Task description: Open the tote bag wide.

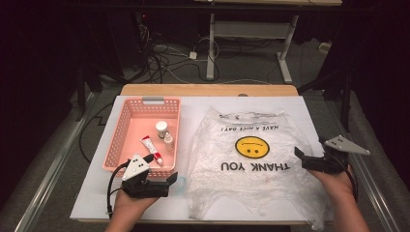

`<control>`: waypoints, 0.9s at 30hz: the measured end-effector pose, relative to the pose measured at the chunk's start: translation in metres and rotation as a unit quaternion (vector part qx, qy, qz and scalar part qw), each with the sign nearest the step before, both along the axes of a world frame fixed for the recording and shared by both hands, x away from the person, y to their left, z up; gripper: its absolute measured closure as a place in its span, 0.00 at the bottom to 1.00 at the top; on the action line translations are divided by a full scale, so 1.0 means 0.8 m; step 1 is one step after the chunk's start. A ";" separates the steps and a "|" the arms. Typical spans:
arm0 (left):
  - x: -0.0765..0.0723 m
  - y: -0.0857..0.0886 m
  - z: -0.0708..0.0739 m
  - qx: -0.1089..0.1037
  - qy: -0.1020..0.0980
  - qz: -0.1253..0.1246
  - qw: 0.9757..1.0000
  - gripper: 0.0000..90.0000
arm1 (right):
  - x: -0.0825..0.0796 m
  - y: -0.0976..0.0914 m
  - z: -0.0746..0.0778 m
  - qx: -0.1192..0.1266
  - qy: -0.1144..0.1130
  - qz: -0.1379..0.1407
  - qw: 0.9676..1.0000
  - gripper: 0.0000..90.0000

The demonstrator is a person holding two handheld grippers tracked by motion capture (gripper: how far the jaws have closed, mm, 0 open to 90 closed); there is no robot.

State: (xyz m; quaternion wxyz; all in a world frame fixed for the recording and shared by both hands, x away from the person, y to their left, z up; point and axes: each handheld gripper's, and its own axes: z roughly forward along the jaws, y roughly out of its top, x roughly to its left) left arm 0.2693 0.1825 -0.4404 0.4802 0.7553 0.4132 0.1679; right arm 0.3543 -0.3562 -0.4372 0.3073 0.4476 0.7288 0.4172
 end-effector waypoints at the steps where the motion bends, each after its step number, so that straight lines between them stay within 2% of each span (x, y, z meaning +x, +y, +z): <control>1: -0.001 0.000 0.000 0.003 0.000 0.001 1.000 0.00 | 0.000 0.000 0.000 0.000 0.000 0.000 1.000 0.01; 5: -0.003 0.004 0.000 -0.002 0.003 -0.004 1.000 0.00 | 0.035 -0.012 0.002 0.009 0.021 -0.015 1.000 0.03; 11: -0.001 0.004 -0.001 0.013 -0.004 -0.006 1.000 0.00 | 0.082 -0.025 -0.007 0.024 0.067 -0.028 0.997 0.05; 13: 0.000 0.005 -0.001 0.014 0.001 -0.010 1.000 0.00 | 0.096 -0.024 -0.011 0.024 0.084 -0.026 0.996 0.05; 16: 0.001 0.006 -0.004 -0.005 0.023 -0.024 0.999 0.00 | 0.115 -0.019 -0.015 0.013 0.106 -0.010 0.994 0.07; 17: 0.001 0.006 -0.005 -0.008 0.021 -0.022 1.000 0.00 | 0.122 -0.016 -0.016 0.007 0.109 -0.003 0.994 0.08; 18: 0.000 0.006 -0.005 -0.010 0.016 -0.020 1.000 0.00 | 0.134 -0.014 -0.019 0.003 0.121 0.002 0.993 0.09; 21: -0.001 0.005 -0.004 -0.007 0.003 -0.017 1.000 0.00 | 0.144 -0.015 -0.026 0.005 0.129 0.008 0.992 0.10; 22: -0.001 0.005 -0.004 -0.005 0.001 -0.018 1.000 0.00 | 0.151 -0.016 -0.034 0.004 0.149 0.012 0.989 0.12; 23: -0.002 0.005 -0.004 -0.006 0.000 -0.018 1.000 0.00 | 0.151 -0.016 -0.034 0.004 0.149 0.012 0.989 0.12; 25: -0.002 0.005 -0.006 -0.004 0.001 -0.019 1.000 0.00 | 0.156 -0.017 -0.043 0.008 0.167 0.022 0.986 0.14; 26: -0.001 0.004 -0.007 -0.005 0.002 -0.018 1.000 0.00 | 0.159 -0.015 -0.050 -0.001 0.182 0.035 0.983 0.14; 27: -0.001 0.003 -0.008 -0.006 0.004 -0.018 1.000 0.00 | 0.159 -0.015 -0.050 -0.001 0.182 0.035 0.983 0.14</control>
